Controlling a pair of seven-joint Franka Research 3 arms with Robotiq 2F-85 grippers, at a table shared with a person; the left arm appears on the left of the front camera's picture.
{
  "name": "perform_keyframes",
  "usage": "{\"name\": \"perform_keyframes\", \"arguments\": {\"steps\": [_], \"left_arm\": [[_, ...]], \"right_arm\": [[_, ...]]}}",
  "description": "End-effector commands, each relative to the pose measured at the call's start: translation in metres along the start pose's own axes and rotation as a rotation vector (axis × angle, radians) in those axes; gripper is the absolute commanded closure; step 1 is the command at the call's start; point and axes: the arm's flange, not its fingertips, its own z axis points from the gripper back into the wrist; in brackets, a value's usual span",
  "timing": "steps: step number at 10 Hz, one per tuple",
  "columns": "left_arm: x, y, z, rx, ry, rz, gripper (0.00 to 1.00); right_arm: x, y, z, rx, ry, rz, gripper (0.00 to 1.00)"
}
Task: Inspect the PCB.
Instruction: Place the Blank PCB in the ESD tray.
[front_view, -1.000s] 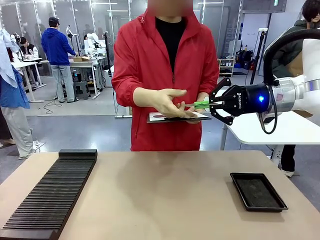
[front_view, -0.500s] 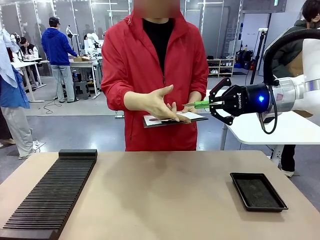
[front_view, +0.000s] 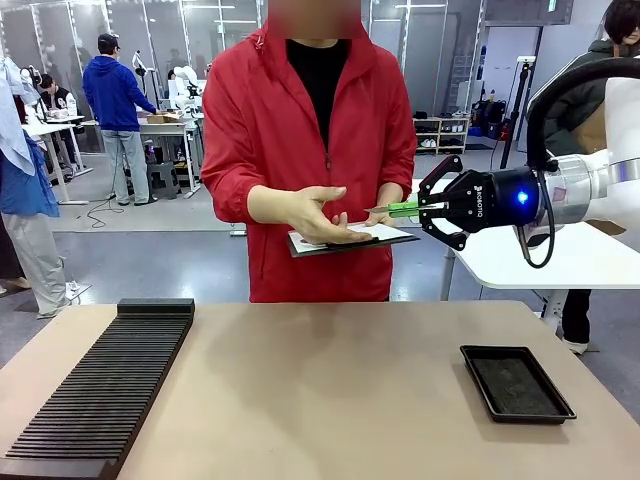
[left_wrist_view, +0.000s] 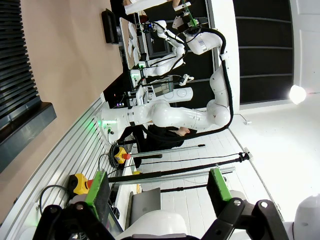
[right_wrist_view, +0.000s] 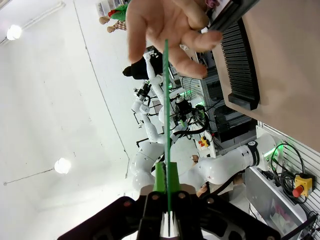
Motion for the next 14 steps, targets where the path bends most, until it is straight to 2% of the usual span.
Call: {"name": "perform_keyframes", "arguments": {"steps": [1, 2, 4, 6, 7, 8, 9, 10, 11, 14], "left_arm": [[0.002, -0.002, 0.001, 0.018, 0.003, 0.011, 0.0], [0.002, -0.002, 0.001, 0.018, 0.003, 0.011, 0.0], [0.002, -0.002, 0.001, 0.018, 0.003, 0.011, 0.0], [0.002, -0.002, 0.001, 0.018, 0.003, 0.011, 0.0], [0.002, -0.002, 0.001, 0.018, 0.003, 0.011, 0.0], [0.002, -0.002, 0.001, 0.018, 0.003, 0.011, 0.0], [0.002, -0.002, 0.001, 0.018, 0.003, 0.011, 0.0], [0.002, -0.002, 0.001, 0.018, 0.003, 0.011, 0.0], [0.002, -0.002, 0.001, 0.018, 0.003, 0.011, 0.0], [0.002, -0.002, 0.001, 0.018, 0.003, 0.011, 0.0]], "right_arm": [[-0.006, 0.008, 0.009, 0.011, 0.013, 0.019, 0.97], [-0.008, 0.002, 0.024, 0.024, 0.006, 0.032, 0.97], [-0.006, -0.025, 0.067, -0.025, -0.023, 0.063, 0.97], [-0.008, -0.066, 0.105, -0.147, -0.031, 0.128, 0.97], [-0.009, -0.084, 0.117, -0.17, -0.019, 0.158, 0.97], [-0.008, -0.102, 0.128, -0.221, -0.063, 0.177, 0.97], [-0.006, -0.121, 0.137, -0.233, -0.06, 0.179, 0.97], [-0.004, -0.139, 0.146, -0.299, -0.087, 0.183, 0.97], [-0.004, -0.148, 0.151, -0.335, -0.068, 0.174, 0.97], [-0.005, -0.153, 0.156, -0.37, -0.108, 0.212, 0.97]]}}
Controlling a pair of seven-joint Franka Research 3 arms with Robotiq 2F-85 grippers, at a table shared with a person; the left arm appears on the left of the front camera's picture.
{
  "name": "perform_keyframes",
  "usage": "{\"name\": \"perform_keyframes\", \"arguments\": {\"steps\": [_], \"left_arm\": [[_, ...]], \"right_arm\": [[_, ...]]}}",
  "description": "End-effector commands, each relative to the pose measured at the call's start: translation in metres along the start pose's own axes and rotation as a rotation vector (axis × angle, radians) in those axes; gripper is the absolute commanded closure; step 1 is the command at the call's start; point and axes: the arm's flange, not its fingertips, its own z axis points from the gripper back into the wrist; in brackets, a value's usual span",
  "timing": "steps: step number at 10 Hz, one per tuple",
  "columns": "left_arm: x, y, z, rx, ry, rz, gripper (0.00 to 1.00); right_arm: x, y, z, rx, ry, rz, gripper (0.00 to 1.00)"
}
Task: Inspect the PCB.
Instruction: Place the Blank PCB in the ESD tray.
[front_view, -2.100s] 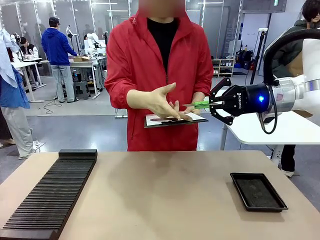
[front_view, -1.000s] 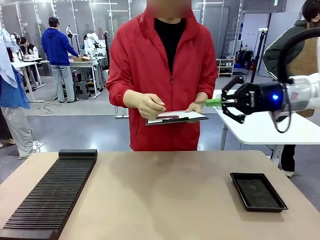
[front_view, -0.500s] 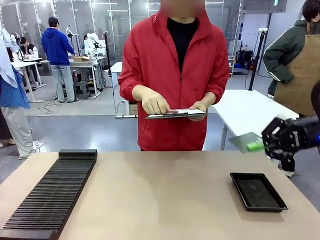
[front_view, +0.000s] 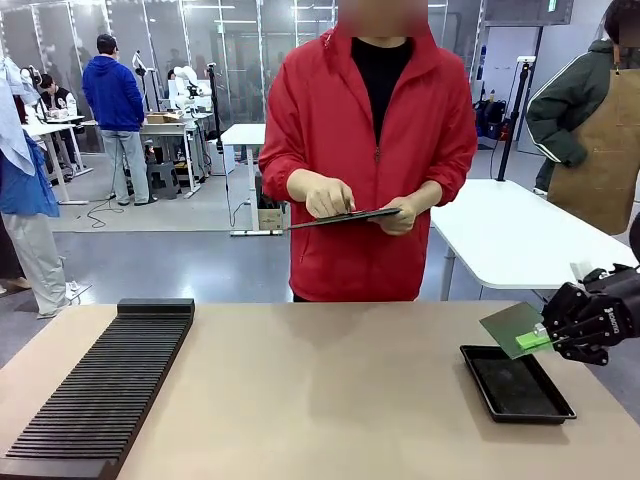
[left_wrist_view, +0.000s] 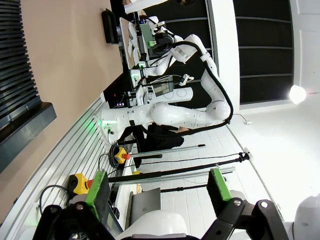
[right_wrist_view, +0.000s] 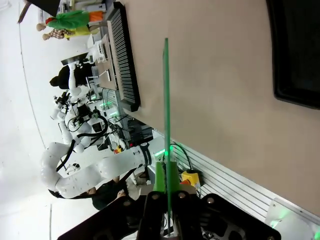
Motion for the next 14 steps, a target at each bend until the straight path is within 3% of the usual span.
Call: {"name": "perform_keyframes", "arguments": {"steps": [1, 5, 6, 14], "left_arm": [[0.002, -0.002, 0.001, 0.018, 0.003, 0.011, 0.0], [0.002, -0.002, 0.001, 0.018, 0.003, 0.011, 0.0], [0.002, -0.002, 0.001, 0.018, 0.003, 0.011, 0.0], [0.002, -0.002, 0.001, 0.018, 0.003, 0.011, 0.0]], "right_arm": [[-0.001, 0.001, -0.001, 0.01, 0.013, -0.006, 0.97], [-0.001, 0.0, -0.001, 0.004, 0.005, -0.002, 0.97], [0.01, -0.008, -0.008, -0.154, -0.07, 0.092, 0.97], [0.058, -0.058, -0.039, -0.329, -0.14, 0.173, 0.97]]}}
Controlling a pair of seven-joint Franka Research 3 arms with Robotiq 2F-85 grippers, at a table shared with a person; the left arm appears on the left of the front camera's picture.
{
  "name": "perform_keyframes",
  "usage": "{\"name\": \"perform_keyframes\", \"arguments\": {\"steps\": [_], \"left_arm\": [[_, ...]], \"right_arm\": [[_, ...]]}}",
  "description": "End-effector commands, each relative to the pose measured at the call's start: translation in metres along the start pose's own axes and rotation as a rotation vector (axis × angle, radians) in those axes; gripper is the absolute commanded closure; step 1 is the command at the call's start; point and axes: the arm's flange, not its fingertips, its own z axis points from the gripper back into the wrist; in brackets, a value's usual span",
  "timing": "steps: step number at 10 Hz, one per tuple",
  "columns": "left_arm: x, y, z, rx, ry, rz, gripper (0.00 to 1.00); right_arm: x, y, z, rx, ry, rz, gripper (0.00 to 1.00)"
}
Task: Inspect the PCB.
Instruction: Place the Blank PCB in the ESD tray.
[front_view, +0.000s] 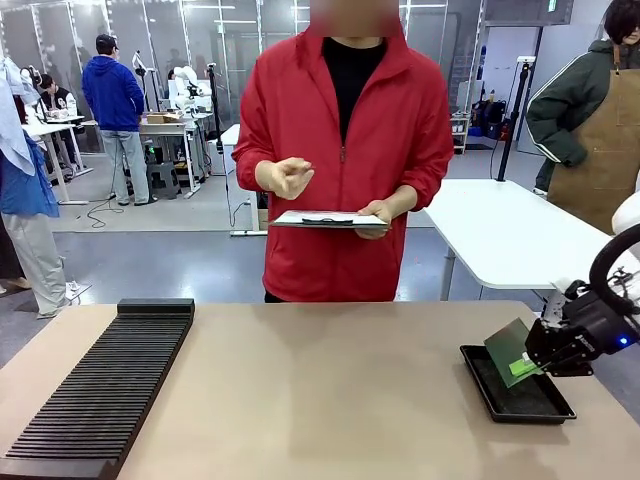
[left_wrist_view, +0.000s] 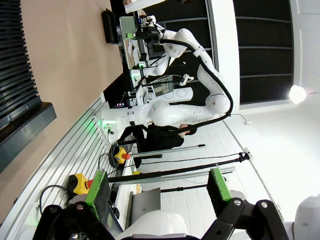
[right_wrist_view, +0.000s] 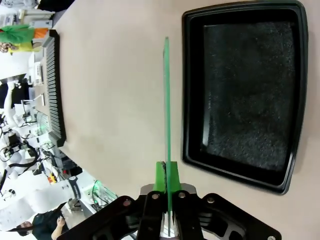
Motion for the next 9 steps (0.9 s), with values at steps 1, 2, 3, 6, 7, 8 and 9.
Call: {"name": "perform_keyframes", "arguments": {"steps": [1, 2, 3, 6, 7, 8, 9], "left_arm": [[0.002, -0.002, 0.001, 0.018, 0.003, 0.011, 0.0], [0.002, -0.002, 0.001, 0.018, 0.003, 0.011, 0.0], [0.002, -0.002, 0.001, 0.018, 0.003, 0.011, 0.0], [0.002, -0.002, 0.001, 0.018, 0.003, 0.011, 0.0], [0.002, -0.002, 0.001, 0.018, 0.003, 0.011, 0.0], [0.002, -0.002, 0.001, 0.018, 0.003, 0.011, 0.0], [0.002, -0.002, 0.001, 0.018, 0.003, 0.011, 0.0]], "right_arm": [[0.008, -0.012, -0.017, -0.007, 0.005, 0.061, 0.97], [0.012, -0.017, -0.023, -0.02, 0.006, 0.052, 0.97], [0.016, -0.021, -0.028, -0.035, 0.004, 0.033, 0.97], [0.022, -0.025, -0.036, -0.034, 0.012, 0.044, 0.97], [0.027, -0.028, -0.039, -0.024, 0.002, 0.045, 0.97], [0.031, -0.029, -0.04, -0.021, 0.003, 0.037, 0.97], [0.034, -0.029, -0.042, -0.028, 0.003, 0.034, 0.97]]}}
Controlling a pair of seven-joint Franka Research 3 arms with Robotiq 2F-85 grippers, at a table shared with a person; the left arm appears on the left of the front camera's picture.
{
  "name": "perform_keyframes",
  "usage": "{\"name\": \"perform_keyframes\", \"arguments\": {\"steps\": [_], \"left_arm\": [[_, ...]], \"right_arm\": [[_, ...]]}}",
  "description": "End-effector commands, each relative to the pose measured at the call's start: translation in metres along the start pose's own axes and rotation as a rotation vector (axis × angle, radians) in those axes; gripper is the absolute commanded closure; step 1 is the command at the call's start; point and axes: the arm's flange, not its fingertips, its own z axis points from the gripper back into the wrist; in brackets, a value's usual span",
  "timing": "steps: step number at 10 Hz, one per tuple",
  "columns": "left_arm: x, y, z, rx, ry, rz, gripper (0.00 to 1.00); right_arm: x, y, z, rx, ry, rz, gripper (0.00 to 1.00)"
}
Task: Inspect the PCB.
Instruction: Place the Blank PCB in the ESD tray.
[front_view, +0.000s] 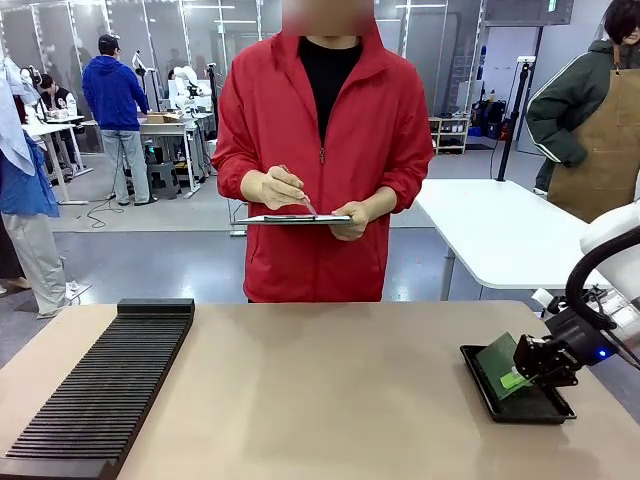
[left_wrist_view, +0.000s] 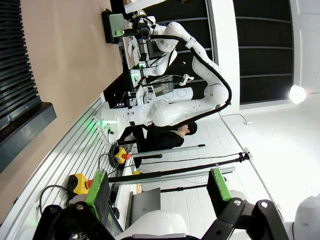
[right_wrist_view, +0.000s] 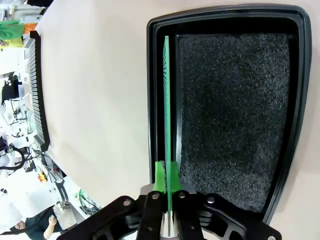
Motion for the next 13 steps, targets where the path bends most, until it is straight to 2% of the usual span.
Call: {"name": "perform_keyframes", "arguments": {"steps": [1, 4, 8, 9, 10, 13], "left_arm": [[0.002, -0.002, 0.001, 0.018, 0.003, 0.011, 0.0], [0.002, -0.002, 0.001, 0.018, 0.003, 0.011, 0.0], [0.002, -0.002, 0.001, 0.018, 0.003, 0.011, 0.0], [0.002, -0.002, 0.001, 0.018, 0.003, 0.011, 0.0], [0.002, -0.002, 0.001, 0.018, 0.003, 0.011, 0.0], [0.002, -0.002, 0.001, 0.018, 0.003, 0.011, 0.0]], "right_arm": [[0.009, -0.001, -0.009, -0.001, -0.03, 0.017, 0.97], [0.012, -0.001, -0.014, -0.018, -0.041, 0.006, 0.7], [0.006, 0.0, -0.006, -0.048, -0.04, 0.015, 0.21], [0.003, 0.004, -0.003, -0.094, -0.052, 0.018, 0.06], [0.001, 0.007, 0.0, -0.142, -0.057, 0.009, 0.0], [-0.005, 0.018, 0.02, -0.211, -0.101, -0.012, 0.0]]}}
